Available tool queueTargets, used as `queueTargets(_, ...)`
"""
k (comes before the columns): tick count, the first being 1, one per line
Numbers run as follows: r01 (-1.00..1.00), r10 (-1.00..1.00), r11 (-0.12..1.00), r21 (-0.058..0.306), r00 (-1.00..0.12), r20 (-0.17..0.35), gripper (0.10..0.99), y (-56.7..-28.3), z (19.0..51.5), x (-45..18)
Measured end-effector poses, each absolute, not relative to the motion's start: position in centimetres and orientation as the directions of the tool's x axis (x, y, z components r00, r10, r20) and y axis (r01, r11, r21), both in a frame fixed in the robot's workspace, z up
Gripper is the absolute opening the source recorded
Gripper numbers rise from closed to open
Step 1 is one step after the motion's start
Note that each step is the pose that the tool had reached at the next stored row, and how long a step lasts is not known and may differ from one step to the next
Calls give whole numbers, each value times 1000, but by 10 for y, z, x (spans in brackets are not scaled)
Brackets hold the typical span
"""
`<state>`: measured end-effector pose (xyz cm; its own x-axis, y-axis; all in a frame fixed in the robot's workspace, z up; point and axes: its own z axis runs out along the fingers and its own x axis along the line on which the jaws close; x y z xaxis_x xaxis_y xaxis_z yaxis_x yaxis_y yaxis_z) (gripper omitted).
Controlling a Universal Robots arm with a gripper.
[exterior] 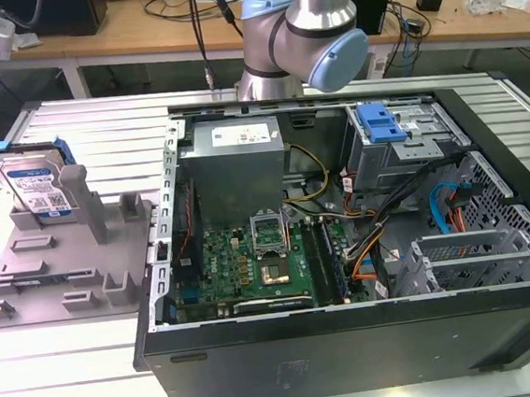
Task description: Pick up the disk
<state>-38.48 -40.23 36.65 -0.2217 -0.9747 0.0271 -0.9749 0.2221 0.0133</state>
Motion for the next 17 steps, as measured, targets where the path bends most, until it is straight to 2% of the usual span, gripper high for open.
queueTargets(5,-989,-989,147,5,-146,33,482,-402,366,-385)
queueTargets(9,-990,-989,143,3,-143,35,482,-398,366,-385)
queueTargets(13,-995,-995,95,-31,-97,38,482,-392,365,-385)
queueTargets(17,-995,-995,90,-39,-91,38,482,-370,363,-385)
